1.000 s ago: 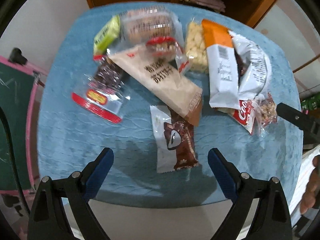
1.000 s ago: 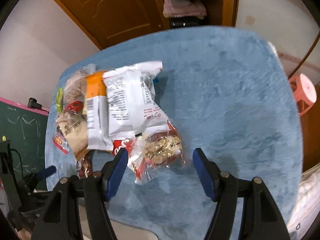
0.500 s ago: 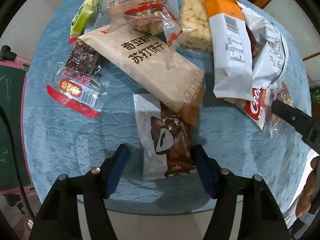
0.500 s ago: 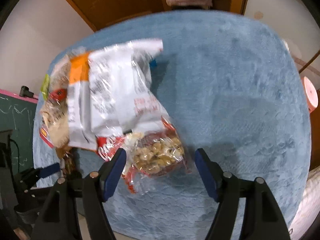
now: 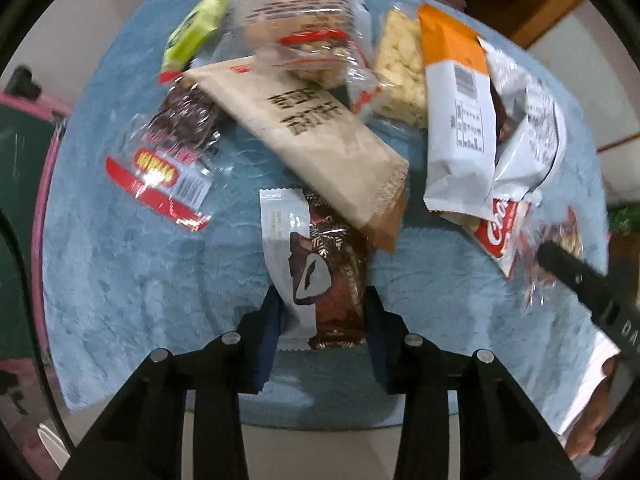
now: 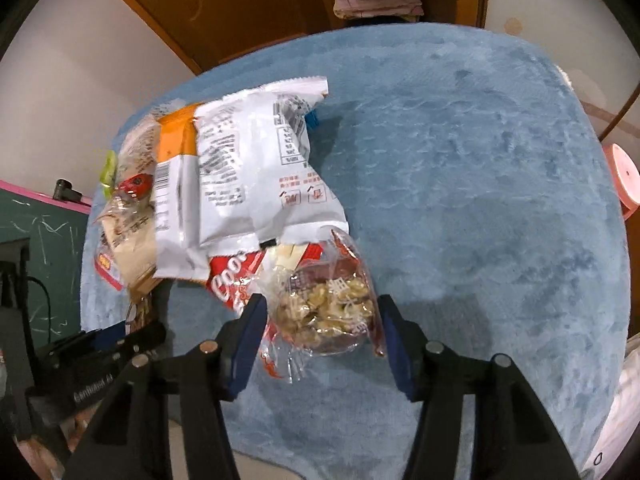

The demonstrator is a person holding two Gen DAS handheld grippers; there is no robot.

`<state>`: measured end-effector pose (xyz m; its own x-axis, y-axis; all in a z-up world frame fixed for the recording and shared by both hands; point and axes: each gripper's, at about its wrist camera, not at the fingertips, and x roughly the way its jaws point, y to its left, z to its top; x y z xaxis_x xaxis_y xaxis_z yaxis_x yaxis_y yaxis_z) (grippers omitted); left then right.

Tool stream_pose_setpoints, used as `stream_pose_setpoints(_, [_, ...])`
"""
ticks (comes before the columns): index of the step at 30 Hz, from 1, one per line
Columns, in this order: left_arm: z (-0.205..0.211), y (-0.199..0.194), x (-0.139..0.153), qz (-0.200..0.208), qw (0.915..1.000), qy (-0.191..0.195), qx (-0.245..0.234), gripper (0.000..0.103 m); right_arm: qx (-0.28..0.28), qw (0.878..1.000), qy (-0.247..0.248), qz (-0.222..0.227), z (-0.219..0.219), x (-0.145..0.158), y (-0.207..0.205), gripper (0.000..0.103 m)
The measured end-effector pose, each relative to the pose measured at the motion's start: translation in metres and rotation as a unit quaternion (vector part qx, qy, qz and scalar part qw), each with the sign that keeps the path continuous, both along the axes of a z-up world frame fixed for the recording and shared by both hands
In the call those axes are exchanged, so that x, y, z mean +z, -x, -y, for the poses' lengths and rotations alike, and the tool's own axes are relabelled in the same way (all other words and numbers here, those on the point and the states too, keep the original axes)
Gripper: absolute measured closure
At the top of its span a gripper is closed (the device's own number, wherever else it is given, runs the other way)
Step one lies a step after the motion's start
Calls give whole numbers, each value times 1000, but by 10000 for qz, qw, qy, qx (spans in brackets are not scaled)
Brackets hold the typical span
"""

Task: Organize snacks
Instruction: 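Grasp the chocolate bar with left tool while right tool grasps the nut pack, then drop the chocolate bar into the tray with left tool while right tool drops nut pack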

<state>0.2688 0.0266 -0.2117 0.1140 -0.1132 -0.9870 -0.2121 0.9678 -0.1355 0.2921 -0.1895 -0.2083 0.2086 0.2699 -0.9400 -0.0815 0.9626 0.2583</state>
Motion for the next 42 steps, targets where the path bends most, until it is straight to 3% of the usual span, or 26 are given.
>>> stream_pose_setpoints(5, [-5,22,32,405,9988,278,-28,66,-98,9991,-255,320,10,34,19,49])
stream_pose_setpoints(10, [-1,63,104,1280,9911,238,-272,67,-105,9959,-443,782,14,86,45,49])
stream_pose_setpoints(13, [0,87,154,1967,9788,-30,-577,66,4,9917,-541,1166,11,127,69,49])
stream_pose_setpoints(18, [-1,156,221,2890,9512,-526,-944,66,217,9777,-361,2056,-11,189,131,49])
stream_pose_setpoints(23, [1,218,254,3418,9306,-785,-1045,66,343,9673,-641,2430,-20,217,186,48])
stream_pose_setpoints(26, [0,249,262,3496,9272,-782,-1094,66,421,9633,-750,2542,-23,223,217,48])
stream_pose_setpoints(32, [3,287,247,3552,9243,-1000,-975,66,327,9593,-618,2737,-30,215,260,48])
stream_pose_setpoints(42, [15,301,195,3195,9361,-1087,-994,65,237,9693,-261,2434,-36,178,281,48])
